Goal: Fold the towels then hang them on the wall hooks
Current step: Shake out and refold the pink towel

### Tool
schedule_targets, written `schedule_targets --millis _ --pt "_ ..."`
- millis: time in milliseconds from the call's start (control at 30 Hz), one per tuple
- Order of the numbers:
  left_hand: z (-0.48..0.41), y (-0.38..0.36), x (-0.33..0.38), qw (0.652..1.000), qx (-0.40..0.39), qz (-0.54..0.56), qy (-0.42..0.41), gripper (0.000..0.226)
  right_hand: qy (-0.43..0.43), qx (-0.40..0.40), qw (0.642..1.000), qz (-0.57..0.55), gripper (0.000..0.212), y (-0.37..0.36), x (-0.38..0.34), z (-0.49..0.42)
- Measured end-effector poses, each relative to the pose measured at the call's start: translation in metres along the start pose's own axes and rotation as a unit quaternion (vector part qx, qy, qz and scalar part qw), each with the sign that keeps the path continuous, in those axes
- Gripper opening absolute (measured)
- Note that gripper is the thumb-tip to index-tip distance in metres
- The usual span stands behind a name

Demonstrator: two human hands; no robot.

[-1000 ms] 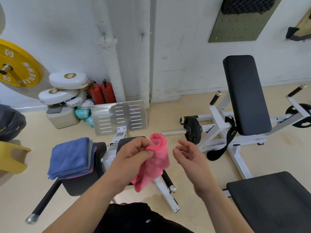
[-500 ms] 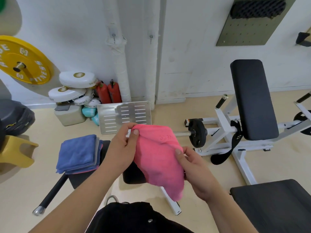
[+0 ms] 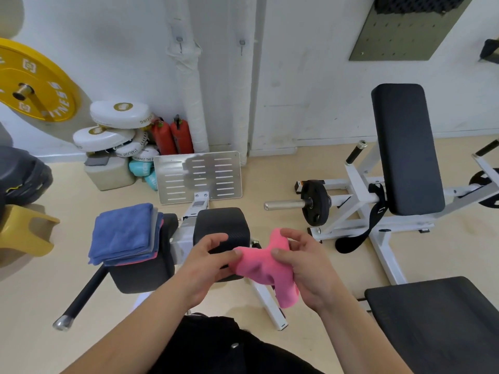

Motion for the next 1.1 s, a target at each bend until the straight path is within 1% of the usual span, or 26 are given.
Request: schedule_targets --millis 67,167,233,267,333,367,433,467,500,533,600,667,733,767,800,867,900,933,1000,1033,1067,1100 --pt "0.002 -0.004 -0.007 1.000 -0.001 0.026 0.016 0.048 0.020 0.002 1.000 0.017 0.047 -0.004 -0.005 0.002" --pt "0.002 -0.006 -0.015 0.995 -0.033 0.080 0.052 0.046 0.048 0.004 0.998 0.028 0.045 -0.007 -0.013 0.004" --pt "0.000 -0.004 -0.011 0.995 -0.037 0.088 0.039 0.046 0.066 0.015 0.997 0.037 0.047 -0.005 -0.017 0.003" --pt "-0.001 -0.003 -0.007 0.997 -0.033 0.070 0.028 0.048 0.073 0.026 0.996 0.044 0.049 -0.003 -0.018 0.002" --pt "-0.001 0.000 0.001 1.000 -0.011 0.028 0.010 0.054 0.091 0.060 0.989 0.095 0.054 0.004 -0.021 0.001" --pt "-0.002 0.001 0.005 1.000 0.006 0.029 -0.001 0.055 0.097 0.066 0.986 0.122 0.057 0.007 -0.021 -0.001" --pt "-0.001 0.002 0.012 0.997 0.046 0.055 -0.016 0.056 0.098 0.042 0.983 0.151 0.059 0.012 -0.022 -0.002" --pt "0.000 0.003 0.016 0.996 0.069 0.042 -0.029 0.056 0.099 0.021 0.981 0.164 0.059 0.012 -0.022 -0.003" --pt "0.001 0.003 0.020 0.994 0.095 -0.002 -0.052 0.056 0.106 0.003 0.976 0.191 0.059 0.012 -0.022 -0.003" --pt "0.002 0.003 0.024 0.988 0.111 -0.066 -0.085 0.054 0.117 -0.008 0.964 0.237 0.060 0.012 -0.022 -0.004" --pt "0.006 0.000 0.033 0.970 0.103 -0.171 -0.142 0.046 0.141 -0.013 0.922 0.360 0.061 0.011 -0.021 -0.005" --pt "0.008 -0.004 0.040 0.965 0.059 -0.205 -0.150 0.037 0.159 -0.004 0.881 0.445 0.055 0.010 -0.019 -0.009" --pt "0.006 -0.004 0.043 0.957 0.024 -0.249 -0.144 0.039 0.180 0.005 0.852 0.491 0.048 0.009 -0.020 -0.015" --pt "0.005 -0.003 0.044 0.944 0.019 -0.294 -0.152 0.042 0.190 0.005 0.839 0.510 0.044 0.008 -0.023 -0.019" --pt "0.004 -0.004 0.046 0.923 0.016 -0.349 -0.163 0.039 0.198 0.003 0.825 0.530 0.041 0.007 -0.025 -0.022" --pt "0.002 -0.009 0.049 0.867 0.000 -0.463 -0.187 0.023 0.211 -0.002 0.792 0.572 0.034 0.000 -0.031 -0.029" --pt "0.001 -0.011 0.049 0.848 -0.005 -0.497 -0.184 0.020 0.216 -0.004 0.776 0.592 0.030 -0.005 -0.034 -0.032" --pt "0.001 -0.010 0.051 0.842 -0.006 -0.510 -0.174 0.021 0.220 -0.005 0.762 0.609 0.026 -0.011 -0.038 -0.034" --pt "0.003 0.000 0.055 0.844 0.013 -0.512 -0.158 0.020 0.217 -0.009 0.735 0.642 0.015 -0.021 -0.044 -0.038" --pt "0.007 0.009 0.058 0.853 0.023 -0.497 -0.154 0.018 0.216 -0.017 0.726 0.653 0.011 -0.027 -0.047 -0.041" --pt "0.011 0.020 0.060 0.872 0.027 -0.465 -0.149 0.016 0.208 -0.037 0.735 0.644 0.009 -0.031 -0.049 -0.046" --pt "0.017 0.032 0.061 0.896 0.022 -0.420 -0.140 0.014 0.190 -0.070 0.768 0.608 0.010 -0.035 -0.050 -0.049"
Point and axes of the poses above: each hand's wrist, its own z-axis away from the middle knuckle, its own y-axis out of the back of the hand, x = y × z, the point moved 3 cm from there along -z, towards the middle knuckle, and after that the axes turned 4 degrees about -y, right-handed, at the moved point
